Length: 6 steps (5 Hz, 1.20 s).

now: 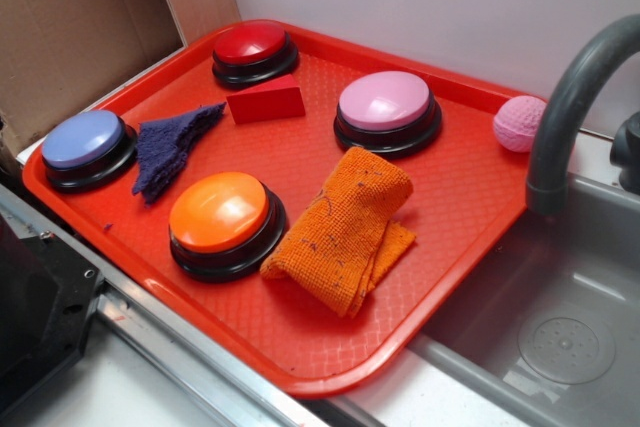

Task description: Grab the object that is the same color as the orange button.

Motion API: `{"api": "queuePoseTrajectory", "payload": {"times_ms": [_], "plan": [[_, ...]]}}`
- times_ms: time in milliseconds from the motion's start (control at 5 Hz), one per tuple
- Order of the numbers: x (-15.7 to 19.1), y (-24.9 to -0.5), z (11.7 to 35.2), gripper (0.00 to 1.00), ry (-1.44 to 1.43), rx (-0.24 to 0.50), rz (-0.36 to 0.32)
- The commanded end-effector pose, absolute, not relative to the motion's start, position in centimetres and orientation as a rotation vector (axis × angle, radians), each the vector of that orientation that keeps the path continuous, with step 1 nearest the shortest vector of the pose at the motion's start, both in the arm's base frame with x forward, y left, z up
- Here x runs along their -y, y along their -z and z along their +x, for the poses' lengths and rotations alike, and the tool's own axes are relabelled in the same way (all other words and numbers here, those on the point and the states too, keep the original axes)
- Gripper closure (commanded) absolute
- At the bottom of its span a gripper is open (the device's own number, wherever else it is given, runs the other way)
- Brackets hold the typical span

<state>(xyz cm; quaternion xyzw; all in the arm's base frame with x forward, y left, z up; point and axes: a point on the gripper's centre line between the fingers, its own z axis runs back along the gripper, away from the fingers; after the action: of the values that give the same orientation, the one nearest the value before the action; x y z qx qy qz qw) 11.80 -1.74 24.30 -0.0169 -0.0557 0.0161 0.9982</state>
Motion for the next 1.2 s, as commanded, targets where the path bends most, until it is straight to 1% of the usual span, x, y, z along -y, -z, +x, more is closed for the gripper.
{"api": "queuePoseTrajectory", "payload": {"times_ms": [0, 200, 400, 600, 800, 1000], "plan": [[1.7, -24.3, 11.8, 0.00, -0.032, 0.111, -0.034], [3.0, -25.4, 12.6, 0.00, 0.021, 0.154, -0.053], [5.0, -26.2, 13.7, 0.00, 0.093, 0.176, -0.056], [7.1, -23.4, 15.4, 0.00, 0.187, 0.089, -0.044], [7.3, -19.3, 16.8, 0.00, 0.193, 0.021, -0.055], [7.4, -15.1, 19.6, 0.00, 0.197, -0.009, -0.081]]}}
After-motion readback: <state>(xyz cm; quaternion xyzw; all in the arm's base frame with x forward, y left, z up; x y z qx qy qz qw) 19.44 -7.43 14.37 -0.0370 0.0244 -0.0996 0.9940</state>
